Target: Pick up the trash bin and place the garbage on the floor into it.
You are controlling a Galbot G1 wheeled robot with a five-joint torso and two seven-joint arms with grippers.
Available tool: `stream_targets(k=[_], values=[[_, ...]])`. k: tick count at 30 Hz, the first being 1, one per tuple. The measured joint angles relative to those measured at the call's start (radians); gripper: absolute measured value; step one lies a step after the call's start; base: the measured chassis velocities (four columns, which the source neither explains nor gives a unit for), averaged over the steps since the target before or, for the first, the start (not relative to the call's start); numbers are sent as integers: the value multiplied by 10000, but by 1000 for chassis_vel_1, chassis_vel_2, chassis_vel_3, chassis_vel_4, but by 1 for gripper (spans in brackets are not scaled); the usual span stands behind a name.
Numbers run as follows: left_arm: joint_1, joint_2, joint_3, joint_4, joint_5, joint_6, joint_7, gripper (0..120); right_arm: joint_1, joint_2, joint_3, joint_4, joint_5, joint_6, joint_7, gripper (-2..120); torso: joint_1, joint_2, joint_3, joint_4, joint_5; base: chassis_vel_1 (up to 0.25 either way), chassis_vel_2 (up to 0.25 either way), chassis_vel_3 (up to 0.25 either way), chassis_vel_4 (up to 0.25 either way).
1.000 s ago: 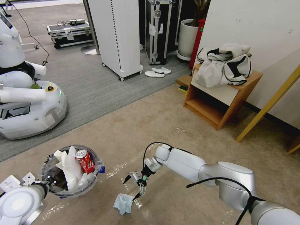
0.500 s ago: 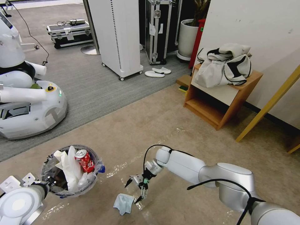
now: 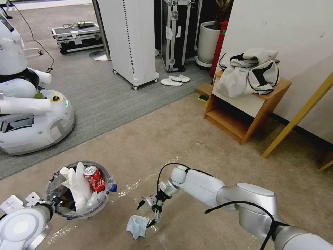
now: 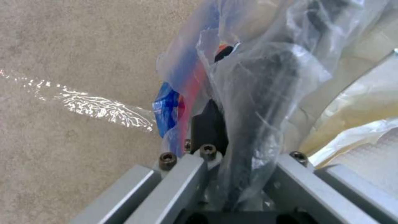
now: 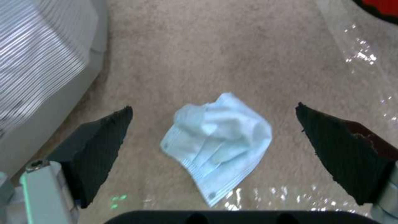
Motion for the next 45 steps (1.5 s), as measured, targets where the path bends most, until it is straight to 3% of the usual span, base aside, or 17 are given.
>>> stream_targets(k=[10, 45], values=[[32, 3, -2, -29, 0, -5, -1, 0, -142, 570, 234, -603, -319, 110, 225, 100, 0, 0, 0, 1, 0, 0, 0, 0, 0], [42, -87, 54, -180, 81, -14, 25, 0, -410, 988, 145, -1474, -993, 205, 534, 100, 0, 0, 0, 1, 1, 0, 0, 0, 0]])
